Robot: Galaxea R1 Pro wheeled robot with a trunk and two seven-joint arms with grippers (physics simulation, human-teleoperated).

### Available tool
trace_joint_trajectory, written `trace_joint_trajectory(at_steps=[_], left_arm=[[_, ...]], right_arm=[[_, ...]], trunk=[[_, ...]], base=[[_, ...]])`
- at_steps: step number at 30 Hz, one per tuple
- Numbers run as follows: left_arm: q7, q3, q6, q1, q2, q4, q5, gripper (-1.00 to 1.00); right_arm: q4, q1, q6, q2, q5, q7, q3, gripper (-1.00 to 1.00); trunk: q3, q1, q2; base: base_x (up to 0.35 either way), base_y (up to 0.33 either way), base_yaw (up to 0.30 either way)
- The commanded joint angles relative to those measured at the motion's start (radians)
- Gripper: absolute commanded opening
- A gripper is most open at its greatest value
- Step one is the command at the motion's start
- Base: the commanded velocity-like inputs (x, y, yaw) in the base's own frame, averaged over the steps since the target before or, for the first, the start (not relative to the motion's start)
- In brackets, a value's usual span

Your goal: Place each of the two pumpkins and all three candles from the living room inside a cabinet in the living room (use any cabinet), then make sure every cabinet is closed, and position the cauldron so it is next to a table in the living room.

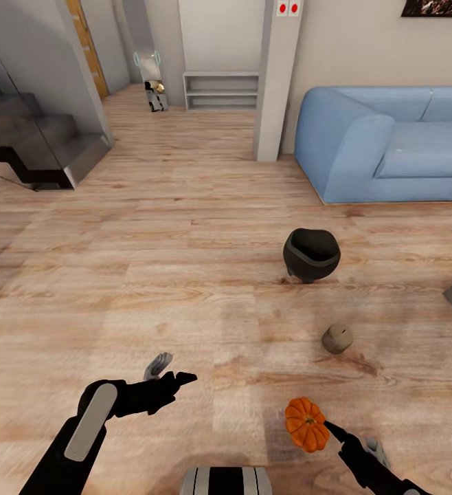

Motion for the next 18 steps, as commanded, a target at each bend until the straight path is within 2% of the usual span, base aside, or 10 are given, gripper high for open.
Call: trace_joint_trajectory(at_steps=[1, 7, 13, 18], left_arm=[[0.01, -0.001, 0.002, 0.0, 0.001, -0.001, 0.011, 1.0], [0.012, 0.007, -0.003, -0.005, 0.008, 0.005, 0.008, 1.0], [0.012, 0.008, -0.007, -0.012, 0.016, 0.006, 0.012, 1.0], [0.012, 0.007, -0.007, -0.012, 0.017, 0.006, 0.012, 1.0]], right_arm=[[0.0, 0.0, 0.01, 0.0, -0.007, 0.001, -0.003, 1.0], [0.007, -0.005, 0.004, -0.002, -0.013, -0.003, -0.002, 1.0], [0.024, -0.039, -0.03, -0.035, -0.039, -0.033, -0.038, 1.0], [0.024, -0.055, -0.058, -0.038, -0.04, -0.061, -0.068, 1.0]], trunk=[[-0.001, 0.0, 0.0], [-0.001, 0.0, 0.0], [-0.001, 0.0, 0.0], [-0.001, 0.0, 0.0]], base=[[0.008, 0.0, 0.0], [0.106, 0.0, 0.0], [0.081, 0.0, 0.0], [0.085, 0.0, 0.0]])
